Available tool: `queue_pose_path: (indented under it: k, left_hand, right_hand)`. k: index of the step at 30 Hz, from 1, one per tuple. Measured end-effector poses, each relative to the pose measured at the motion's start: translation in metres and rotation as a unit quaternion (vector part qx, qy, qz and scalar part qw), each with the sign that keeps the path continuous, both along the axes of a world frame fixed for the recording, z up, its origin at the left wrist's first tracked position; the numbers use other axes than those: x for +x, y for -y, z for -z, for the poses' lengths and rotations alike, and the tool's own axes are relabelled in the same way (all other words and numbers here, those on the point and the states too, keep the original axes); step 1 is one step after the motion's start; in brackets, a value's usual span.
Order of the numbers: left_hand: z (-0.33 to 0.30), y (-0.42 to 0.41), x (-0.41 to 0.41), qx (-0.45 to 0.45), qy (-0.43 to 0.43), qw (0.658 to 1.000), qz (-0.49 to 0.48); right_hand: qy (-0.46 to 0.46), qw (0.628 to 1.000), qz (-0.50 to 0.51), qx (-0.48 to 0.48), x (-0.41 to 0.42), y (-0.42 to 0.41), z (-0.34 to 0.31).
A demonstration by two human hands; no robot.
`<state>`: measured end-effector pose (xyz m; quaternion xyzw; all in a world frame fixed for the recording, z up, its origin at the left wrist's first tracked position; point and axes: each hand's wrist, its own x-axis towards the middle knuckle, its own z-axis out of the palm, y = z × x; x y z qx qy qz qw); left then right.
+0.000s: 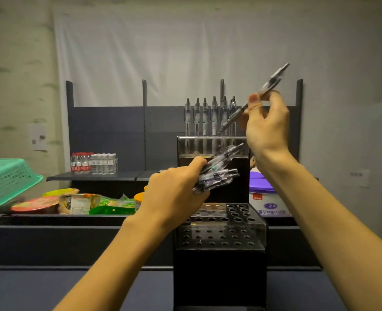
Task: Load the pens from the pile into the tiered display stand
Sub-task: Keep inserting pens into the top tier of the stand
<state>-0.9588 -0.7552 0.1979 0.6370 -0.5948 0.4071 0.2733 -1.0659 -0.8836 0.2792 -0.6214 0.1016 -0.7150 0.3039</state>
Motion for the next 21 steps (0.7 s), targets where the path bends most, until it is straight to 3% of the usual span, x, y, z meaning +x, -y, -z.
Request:
queue_pose_path:
  k: [9, 21]
  left_hand:
    - [-0.001, 0.004, 0.0, 0.071, 0.006, 0.997, 0.009]
    - [-0.001, 0.008, 0.002, 0.115, 0.004, 0.993, -0.026]
  right_hand:
    - [-0.176, 0.983, 0.036, -0.028, 0.018, 0.006, -0.025]
    - [-0.26, 0.963, 0.073, -0.011, 0.039, 0.008, -0.031]
